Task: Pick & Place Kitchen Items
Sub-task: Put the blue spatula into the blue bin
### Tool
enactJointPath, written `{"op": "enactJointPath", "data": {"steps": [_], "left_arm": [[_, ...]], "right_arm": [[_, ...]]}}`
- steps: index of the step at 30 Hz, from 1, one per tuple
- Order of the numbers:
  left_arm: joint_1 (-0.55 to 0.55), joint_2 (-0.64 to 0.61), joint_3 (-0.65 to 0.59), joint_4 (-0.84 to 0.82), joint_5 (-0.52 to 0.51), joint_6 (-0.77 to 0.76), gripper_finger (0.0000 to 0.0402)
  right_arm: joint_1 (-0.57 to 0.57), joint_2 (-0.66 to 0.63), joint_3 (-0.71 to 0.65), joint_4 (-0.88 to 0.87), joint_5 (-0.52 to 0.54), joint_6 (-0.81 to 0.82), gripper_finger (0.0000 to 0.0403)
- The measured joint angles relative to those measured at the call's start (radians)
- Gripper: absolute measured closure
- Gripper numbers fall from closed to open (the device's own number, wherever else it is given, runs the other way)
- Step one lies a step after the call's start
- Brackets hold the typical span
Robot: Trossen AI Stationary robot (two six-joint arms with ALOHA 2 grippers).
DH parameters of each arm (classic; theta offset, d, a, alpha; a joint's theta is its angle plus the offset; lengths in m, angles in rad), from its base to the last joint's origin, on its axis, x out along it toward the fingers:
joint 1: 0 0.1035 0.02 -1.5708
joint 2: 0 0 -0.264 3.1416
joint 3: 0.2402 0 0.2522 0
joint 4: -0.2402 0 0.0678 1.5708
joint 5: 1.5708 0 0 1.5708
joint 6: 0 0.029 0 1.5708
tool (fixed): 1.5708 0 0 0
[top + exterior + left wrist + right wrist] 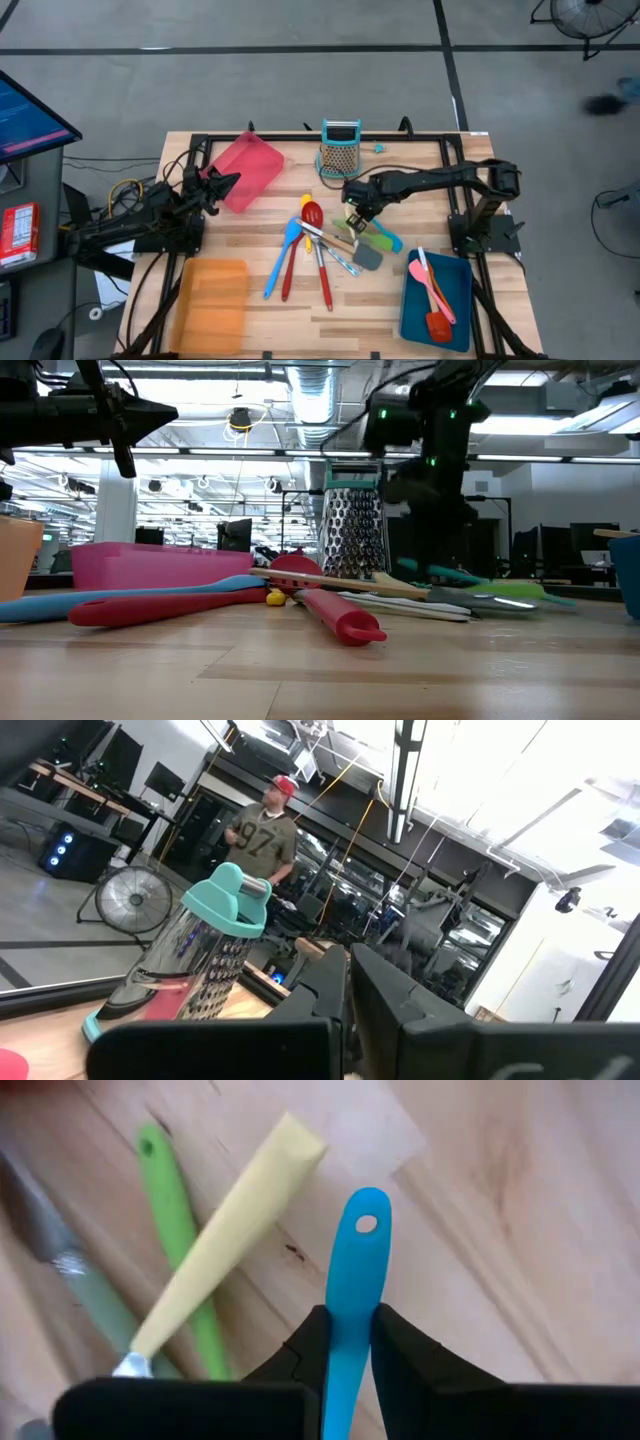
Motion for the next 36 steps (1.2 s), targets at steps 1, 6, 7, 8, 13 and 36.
{"op": "enactJointPath", "data": {"steps": [1, 6, 7, 8, 13, 36], "left_arm": [[0.0, 0.0, 0.0, 0.001, 0.0, 0.0, 0.0399], [0.0, 0.0, 0.0, 0.004, 0.0, 0.0, 0.0399], [0.0, 0.0, 0.0, 0.004, 0.0, 0.0, 0.0399], [0.0, 0.0, 0.0, 0.005, 0.0, 0.0, 0.0399], [0.0, 0.0, 0.0, 0.005, 0.0, 0.0, 0.0399], [0.0, 0.0, 0.0, 0.005, 0.0, 0.0, 0.0399]], "right_arm": [[-0.007, -0.022, 0.001, 0.01, 0.001, -0.004, 0.0352], [-0.04, -0.132, 0.002, 0.016, 0.04, -0.022, 0.0351], [-0.048, -0.156, 0.002, 0.014, 0.044, -0.025, 0.0351], [-0.055, -0.18, 0.002, 0.016, 0.045, -0.027, 0.0351], [-0.074, -0.29, 0.003, 0.038, 0.043, -0.05, 0.0351], [0.014, -0.841, 0.005, 0.426, -0.433, -0.071, 0.0351]]}}
